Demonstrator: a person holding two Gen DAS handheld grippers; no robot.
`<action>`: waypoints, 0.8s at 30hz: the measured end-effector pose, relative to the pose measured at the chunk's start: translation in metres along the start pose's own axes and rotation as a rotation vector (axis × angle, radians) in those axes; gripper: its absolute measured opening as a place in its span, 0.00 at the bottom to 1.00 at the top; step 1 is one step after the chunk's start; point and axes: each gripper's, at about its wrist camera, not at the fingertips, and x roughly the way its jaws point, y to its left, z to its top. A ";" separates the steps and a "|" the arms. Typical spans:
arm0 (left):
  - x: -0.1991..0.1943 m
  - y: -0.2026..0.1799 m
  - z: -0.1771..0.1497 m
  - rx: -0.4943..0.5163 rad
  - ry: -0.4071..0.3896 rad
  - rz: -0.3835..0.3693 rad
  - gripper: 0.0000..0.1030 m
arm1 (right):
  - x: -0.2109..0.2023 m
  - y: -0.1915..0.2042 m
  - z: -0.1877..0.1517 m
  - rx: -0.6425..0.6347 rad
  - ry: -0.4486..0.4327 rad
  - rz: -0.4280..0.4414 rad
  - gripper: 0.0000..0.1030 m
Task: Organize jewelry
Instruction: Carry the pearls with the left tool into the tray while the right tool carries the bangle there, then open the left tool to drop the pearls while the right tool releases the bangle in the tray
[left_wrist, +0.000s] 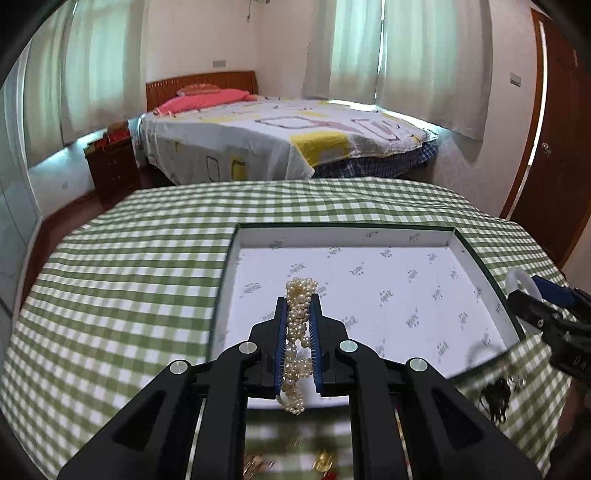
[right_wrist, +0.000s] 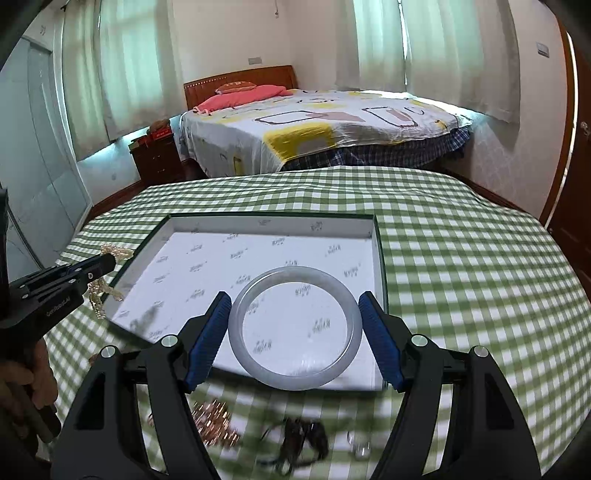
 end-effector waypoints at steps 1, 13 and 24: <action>0.007 -0.002 0.000 0.003 0.010 -0.001 0.12 | 0.005 0.000 0.001 -0.003 0.007 0.003 0.67; 0.057 -0.025 -0.014 0.057 0.122 -0.021 0.12 | 0.065 -0.008 -0.007 -0.031 0.130 -0.019 0.67; 0.069 -0.040 -0.018 0.077 0.158 -0.046 0.12 | 0.079 -0.004 -0.018 -0.081 0.173 -0.051 0.67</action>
